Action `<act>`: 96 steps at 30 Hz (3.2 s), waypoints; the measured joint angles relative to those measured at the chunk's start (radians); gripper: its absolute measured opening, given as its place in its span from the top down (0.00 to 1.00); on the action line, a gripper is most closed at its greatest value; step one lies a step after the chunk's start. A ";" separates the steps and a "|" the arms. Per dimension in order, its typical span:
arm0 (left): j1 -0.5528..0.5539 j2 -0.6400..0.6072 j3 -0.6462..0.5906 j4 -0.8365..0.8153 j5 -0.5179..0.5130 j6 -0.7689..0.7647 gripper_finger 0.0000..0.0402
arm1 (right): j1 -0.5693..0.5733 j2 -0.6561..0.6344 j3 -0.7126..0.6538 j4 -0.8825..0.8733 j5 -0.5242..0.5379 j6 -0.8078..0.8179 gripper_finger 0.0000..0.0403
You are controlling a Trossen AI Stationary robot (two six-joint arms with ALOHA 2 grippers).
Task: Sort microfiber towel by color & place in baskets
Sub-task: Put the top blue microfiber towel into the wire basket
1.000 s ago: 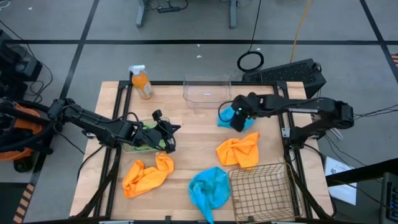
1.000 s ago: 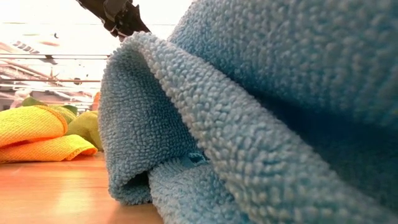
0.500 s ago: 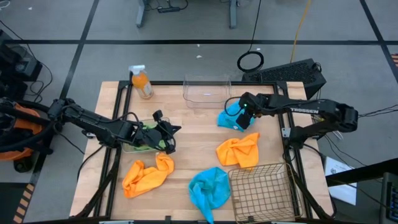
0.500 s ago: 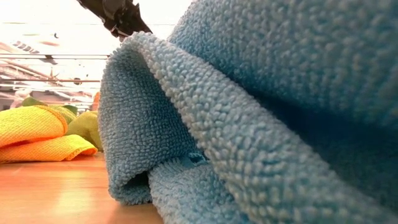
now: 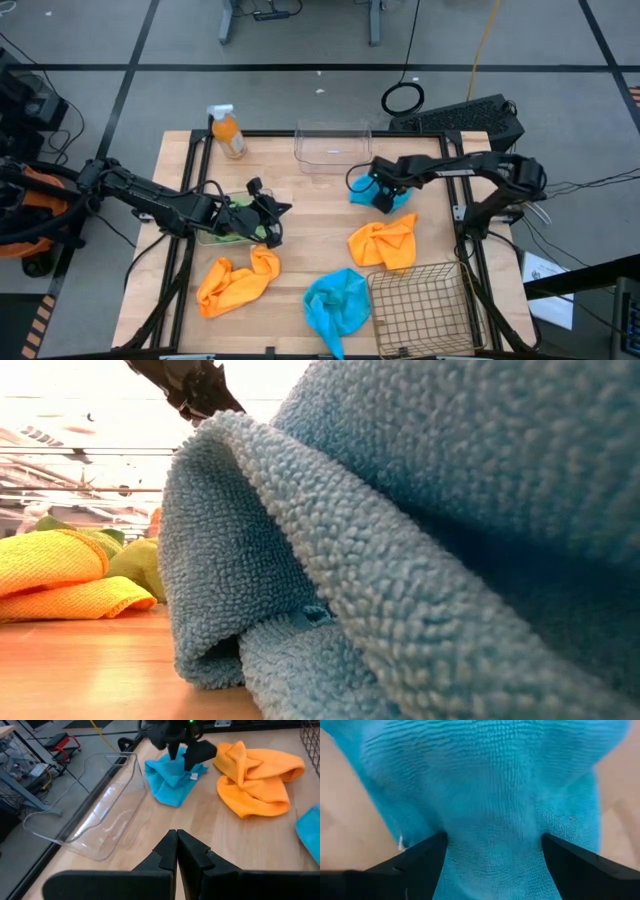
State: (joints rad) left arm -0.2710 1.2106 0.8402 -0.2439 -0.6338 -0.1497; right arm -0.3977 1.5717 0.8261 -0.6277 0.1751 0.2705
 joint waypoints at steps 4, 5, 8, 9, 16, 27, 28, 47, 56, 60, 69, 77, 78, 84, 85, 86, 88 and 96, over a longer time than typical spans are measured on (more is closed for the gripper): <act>-0.001 0.000 0.000 0.000 0.006 0.002 0.97 | 0.000 0.063 0.005 0.007 0.001 0.014 0.21; -0.001 0.000 0.000 0.000 0.006 0.002 0.97 | 0.000 0.077 0.006 0.010 0.000 0.015 0.21; -0.001 0.000 0.000 0.000 0.006 0.002 0.97 | 0.000 0.108 0.009 0.041 0.002 0.017 0.21; -0.001 0.000 0.000 0.000 0.006 0.002 0.97 | 0.000 0.115 0.009 0.051 0.002 0.017 0.21; -0.001 0.000 0.000 0.000 0.007 0.001 0.97 | 0.013 0.125 0.007 0.101 -0.015 0.029 0.37; -0.001 0.000 0.000 0.000 0.012 0.000 0.97 | 0.112 0.110 0.001 0.096 0.025 0.085 0.96; -0.001 0.000 0.000 0.000 0.013 0.000 0.97 | 0.128 0.101 0.006 0.070 0.028 0.104 0.96; -0.002 0.212 -0.001 0.652 0.188 0.308 0.85 | 0.627 -0.220 0.179 -0.115 0.497 0.218 0.97; -0.002 0.334 -0.001 0.908 0.213 0.389 0.36 | 0.749 -0.178 0.180 -0.102 0.594 0.216 0.97; 0.003 0.412 0.000 1.083 0.248 0.415 0.20 | 0.763 -0.163 0.181 -0.078 0.608 0.219 0.97; 0.009 0.582 0.138 1.113 0.267 0.497 0.12 | 0.778 -0.163 0.181 0.019 0.581 0.163 0.97; 0.010 0.670 0.234 0.994 0.159 0.605 0.12 | 0.811 -0.159 0.182 0.049 0.580 0.133 0.97; 0.010 0.670 0.235 0.974 0.151 0.612 0.12 | 0.815 -0.159 0.182 0.048 0.579 0.132 0.97; 0.010 0.670 0.235 0.938 0.136 0.661 0.12 | 0.839 -0.159 0.182 0.048 0.577 0.103 0.96; 0.010 0.669 0.236 0.937 0.133 0.663 0.12 | 0.841 -0.159 0.182 0.048 0.574 0.103 0.96; 0.010 0.669 0.236 0.935 0.127 0.664 0.13 | 0.841 -0.159 0.182 0.048 0.561 0.102 0.96; 0.010 0.669 0.236 0.933 0.105 0.684 0.14 | 0.844 -0.159 0.182 0.047 0.535 0.102 0.96; 0.008 0.669 0.236 0.858 0.101 0.680 0.21 | 0.866 -0.159 0.182 0.040 0.523 0.073 0.96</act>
State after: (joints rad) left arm -0.2626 1.8801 1.0763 0.6143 -0.5327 0.5306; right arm 0.4685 1.4128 1.0084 -0.5877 0.6979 0.3439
